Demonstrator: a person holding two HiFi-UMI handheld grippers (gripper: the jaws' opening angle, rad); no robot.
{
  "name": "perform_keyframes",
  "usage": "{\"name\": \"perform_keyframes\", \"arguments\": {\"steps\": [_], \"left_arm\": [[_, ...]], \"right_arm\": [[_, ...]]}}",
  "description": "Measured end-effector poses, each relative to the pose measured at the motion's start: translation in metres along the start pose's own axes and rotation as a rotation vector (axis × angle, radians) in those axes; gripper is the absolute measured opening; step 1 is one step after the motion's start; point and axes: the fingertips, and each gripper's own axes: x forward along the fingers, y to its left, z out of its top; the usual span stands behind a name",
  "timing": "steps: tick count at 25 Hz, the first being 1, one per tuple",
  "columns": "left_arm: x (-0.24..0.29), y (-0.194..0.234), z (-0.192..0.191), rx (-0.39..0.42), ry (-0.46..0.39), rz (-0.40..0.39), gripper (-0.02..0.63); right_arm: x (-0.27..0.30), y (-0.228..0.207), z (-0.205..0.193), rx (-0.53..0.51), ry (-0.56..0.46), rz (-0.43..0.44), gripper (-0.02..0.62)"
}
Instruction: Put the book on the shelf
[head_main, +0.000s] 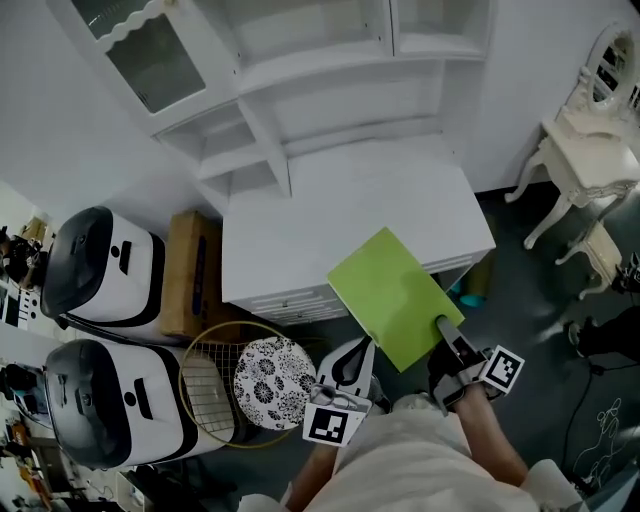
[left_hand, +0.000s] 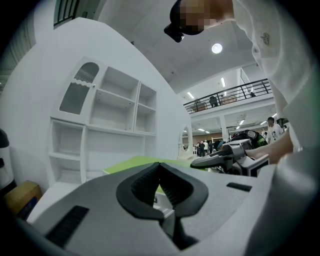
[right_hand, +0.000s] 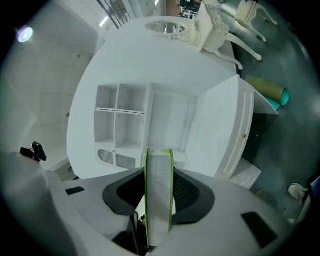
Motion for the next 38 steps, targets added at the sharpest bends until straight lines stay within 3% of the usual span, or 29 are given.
{"name": "perform_keyframes", "arguments": {"steps": [7, 14, 34, 38], "left_arm": [[-0.003, 0.033, -0.009, -0.019, 0.029, -0.015, 0.003], [0.013, 0.04, -0.019, -0.02, 0.056, -0.029, 0.003], [0.131, 0.078, -0.001, -0.008, 0.042, 0.065, 0.003], [0.15, 0.073, -0.013, 0.008, 0.105, 0.067, 0.003]], "right_arm": [[0.018, -0.004, -0.012, 0.051, -0.031, -0.021, 0.15], [0.027, -0.013, -0.003, 0.057, -0.031, -0.046, 0.15], [0.134, -0.003, 0.094, -0.062, 0.075, 0.037, 0.15], [0.144, -0.008, 0.111, -0.045, 0.096, 0.05, 0.152]]}}
